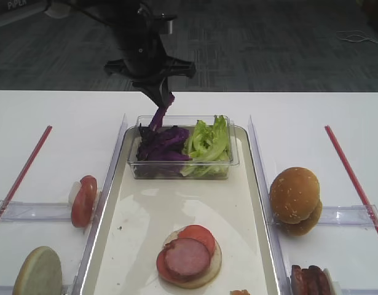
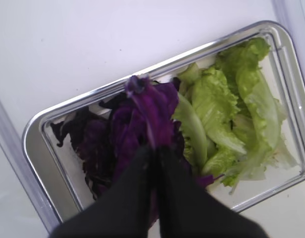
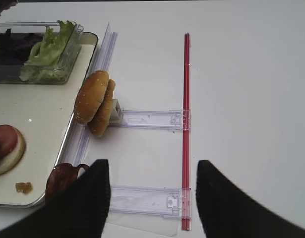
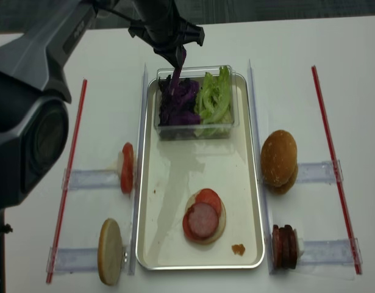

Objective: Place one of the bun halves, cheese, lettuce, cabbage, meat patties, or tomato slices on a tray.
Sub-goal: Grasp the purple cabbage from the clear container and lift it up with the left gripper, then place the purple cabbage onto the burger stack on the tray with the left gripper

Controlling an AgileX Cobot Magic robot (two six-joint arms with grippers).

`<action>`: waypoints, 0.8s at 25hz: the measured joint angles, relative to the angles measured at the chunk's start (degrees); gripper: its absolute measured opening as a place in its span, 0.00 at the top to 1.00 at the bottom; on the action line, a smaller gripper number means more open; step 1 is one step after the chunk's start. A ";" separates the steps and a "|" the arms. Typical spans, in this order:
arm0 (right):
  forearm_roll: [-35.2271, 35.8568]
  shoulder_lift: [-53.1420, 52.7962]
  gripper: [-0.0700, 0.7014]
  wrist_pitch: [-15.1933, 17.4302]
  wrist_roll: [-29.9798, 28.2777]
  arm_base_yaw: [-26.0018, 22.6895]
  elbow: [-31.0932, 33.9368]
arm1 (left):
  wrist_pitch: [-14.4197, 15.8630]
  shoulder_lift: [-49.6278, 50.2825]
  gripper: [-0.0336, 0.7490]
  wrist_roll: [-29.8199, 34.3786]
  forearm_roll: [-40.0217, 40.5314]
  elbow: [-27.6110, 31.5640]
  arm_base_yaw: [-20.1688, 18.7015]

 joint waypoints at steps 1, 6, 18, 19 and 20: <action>0.00 0.00 0.39 0.00 0.00 0.00 0.00 | 0.00 -0.47 0.93 0.27 0.00 0.00 0.01; 0.00 0.00 0.39 0.00 -0.11 0.00 0.00 | 0.18 -3.58 0.93 1.00 0.00 3.24 -0.13; 0.00 0.00 0.39 -0.11 -0.20 0.00 0.00 | 0.36 -10.09 0.93 2.96 0.21 11.54 -0.57; 0.00 0.00 0.39 -0.11 -0.20 0.00 0.00 | 0.36 -10.51 0.93 2.96 0.21 12.18 -0.69; 0.00 0.00 0.39 -0.11 -0.20 0.00 0.00 | 0.36 -10.81 0.93 2.96 0.25 13.00 -0.96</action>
